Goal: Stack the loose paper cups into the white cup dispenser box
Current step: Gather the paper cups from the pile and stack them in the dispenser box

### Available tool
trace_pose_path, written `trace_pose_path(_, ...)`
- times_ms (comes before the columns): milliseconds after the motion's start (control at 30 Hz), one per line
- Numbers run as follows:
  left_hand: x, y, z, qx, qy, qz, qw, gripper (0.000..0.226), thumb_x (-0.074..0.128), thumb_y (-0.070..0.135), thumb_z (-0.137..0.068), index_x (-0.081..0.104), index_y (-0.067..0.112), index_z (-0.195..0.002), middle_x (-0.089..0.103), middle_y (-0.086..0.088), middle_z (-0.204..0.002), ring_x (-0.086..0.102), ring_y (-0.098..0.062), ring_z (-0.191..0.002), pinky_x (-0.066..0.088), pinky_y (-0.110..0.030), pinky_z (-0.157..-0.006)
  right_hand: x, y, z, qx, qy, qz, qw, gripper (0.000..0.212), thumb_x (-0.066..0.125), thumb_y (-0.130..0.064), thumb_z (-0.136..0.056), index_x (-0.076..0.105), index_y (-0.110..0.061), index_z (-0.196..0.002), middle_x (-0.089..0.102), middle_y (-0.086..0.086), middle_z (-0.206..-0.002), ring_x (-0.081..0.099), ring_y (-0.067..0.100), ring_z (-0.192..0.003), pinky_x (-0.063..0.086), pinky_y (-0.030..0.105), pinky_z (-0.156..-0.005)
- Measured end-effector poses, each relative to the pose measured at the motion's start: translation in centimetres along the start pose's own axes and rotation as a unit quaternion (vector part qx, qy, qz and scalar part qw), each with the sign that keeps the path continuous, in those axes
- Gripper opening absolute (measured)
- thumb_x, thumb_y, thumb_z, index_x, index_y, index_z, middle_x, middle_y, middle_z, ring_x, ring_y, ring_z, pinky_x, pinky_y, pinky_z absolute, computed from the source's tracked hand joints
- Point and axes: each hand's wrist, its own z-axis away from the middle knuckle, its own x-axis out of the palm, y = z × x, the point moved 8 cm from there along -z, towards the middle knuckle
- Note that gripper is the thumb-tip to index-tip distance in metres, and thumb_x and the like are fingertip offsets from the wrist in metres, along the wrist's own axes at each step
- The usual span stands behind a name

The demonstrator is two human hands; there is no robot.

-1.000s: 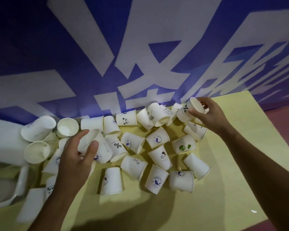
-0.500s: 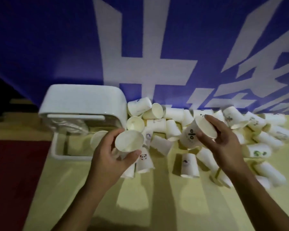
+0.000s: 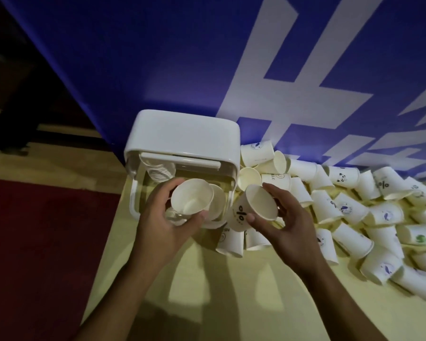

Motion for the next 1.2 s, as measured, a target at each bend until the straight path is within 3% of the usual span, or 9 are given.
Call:
trace_pose_path(267,2.8,0.9,-2.2,0.037,-0.034,-0.034,0.998,0.068,0.088,0.041,-0.076,0.058,0.031,-0.135,0.058,0.019,-0.131,0.054,-0.001,-0.124,0.050,-0.021,-0.097,-1.5,-0.1,-0.8,0.023,0.018,-0.015,0.999,0.058,0.082,-0.055,-0.068,0.060,-0.053,-0.122,0.065,-0.029,-0.123,0.062,0.003,-0.117,0.051,0.019,-0.090)
trace_pose_path(367,3.7,-0.6,-2.4,0.025,-0.052,-0.081,0.995,0.071,0.089,0.039,-0.076,0.058,0.027,-0.138,0.058,0.014,-0.135,0.052,0.003,-0.120,0.039,-0.006,-0.097,-1.7,0.2,-0.8,0.033,0.022,-0.022,0.999,0.060,0.082,-0.055,-0.067,0.059,-0.051,-0.122,0.065,-0.028,-0.124,0.062,0.001,-0.117,0.050,0.012,-0.087)
trace_pose_path(467,4.5,-2.2,-2.2,0.007,-0.077,-0.102,0.992,0.072,0.088,0.039,-0.078,0.055,0.030,-0.141,0.054,0.020,-0.137,0.047,0.012,-0.120,0.032,0.002,-0.095,-1.6,0.5,-0.6,0.036,0.021,-0.012,0.999,0.059,0.081,-0.055,-0.068,0.057,-0.054,-0.122,0.062,-0.039,-0.119,0.060,-0.006,-0.115,0.050,0.010,-0.085)
trace_pose_path(567,5.1,-3.5,-2.0,-0.002,-0.098,-0.103,0.990,0.073,0.089,0.041,-0.078,0.054,0.032,-0.142,0.049,0.025,-0.138,0.041,0.019,-0.123,0.039,-0.010,-0.099,-1.3,0.8,-0.5,0.037,0.019,-0.004,0.999,0.057,0.080,-0.055,-0.069,0.055,-0.057,-0.121,0.059,-0.044,-0.117,0.059,-0.009,-0.113,0.049,0.013,-0.085)
trace_pose_path(667,5.4,-4.4,-2.0,-0.018,-0.104,-0.099,0.989,0.072,0.088,0.042,-0.079,0.054,0.032,-0.141,0.050,0.023,-0.141,0.048,0.006,-0.125,0.048,-0.027,-0.101,-1.1,0.9,-0.4,0.033,0.018,0.003,0.999,0.058,0.081,-0.054,-0.071,0.056,-0.055,-0.123,0.061,-0.038,-0.120,0.060,-0.005,-0.115,0.049,0.016,-0.087)
trace_pose_path(733,5.5,-4.8,-2.1,-0.035,-0.104,-0.101,0.989,0.071,0.088,0.044,-0.079,0.053,0.035,-0.140,0.053,0.021,-0.140,0.051,-0.003,-0.124,0.047,-0.028,-0.101,-1.0,0.9,-0.3,0.028,0.020,0.006,0.999,0.057,0.082,-0.052,-0.071,0.057,-0.054,-0.122,0.062,-0.035,-0.121,0.060,-0.003,-0.115,0.050,0.017,-0.087)
trace_pose_path(933,5.6,-5.2,-2.0,-0.044,-0.119,-0.080,0.989,0.074,0.088,0.047,-0.078,0.049,0.040,-0.141,0.055,0.021,-0.137,0.053,-0.004,-0.125,0.051,-0.034,-0.101,-0.7,0.1,-0.4,0.006,0.032,0.024,0.999,0.060,0.080,-0.055,-0.072,0.054,-0.053,-0.126,0.058,-0.040,-0.121,0.057,-0.007,-0.115,0.051,0.013,-0.084)
trace_pose_path(1067,4.7,-5.5,-1.6,-0.068,-0.109,-0.037,0.991,0.077,0.071,0.067,-0.082,0.043,0.043,-0.149,0.051,0.018,-0.150,0.050,-0.006,-0.136,0.048,-0.042,-0.110,0.3,-1.8,-1.0,-0.022,0.042,0.006,0.999,0.066,0.082,-0.052,-0.073,0.058,-0.039,-0.133,0.060,-0.028,-0.129,0.057,-0.001,-0.120,0.051,0.013,-0.088)
trace_pose_path(1200,3.4,-4.3,-1.4,-0.078,-0.067,0.053,0.993,0.064,0.059,0.066,-0.090,0.051,0.038,-0.147,0.055,0.015,-0.147,0.051,-0.002,-0.137,0.048,-0.042,-0.112,2.5,-3.8,-1.8,-0.053,0.047,0.000,0.997,0.073,0.089,-0.045,-0.073,0.059,-0.028,-0.138,0.061,-0.018,-0.133,0.057,0.004,-0.123,0.053,0.026,-0.095)
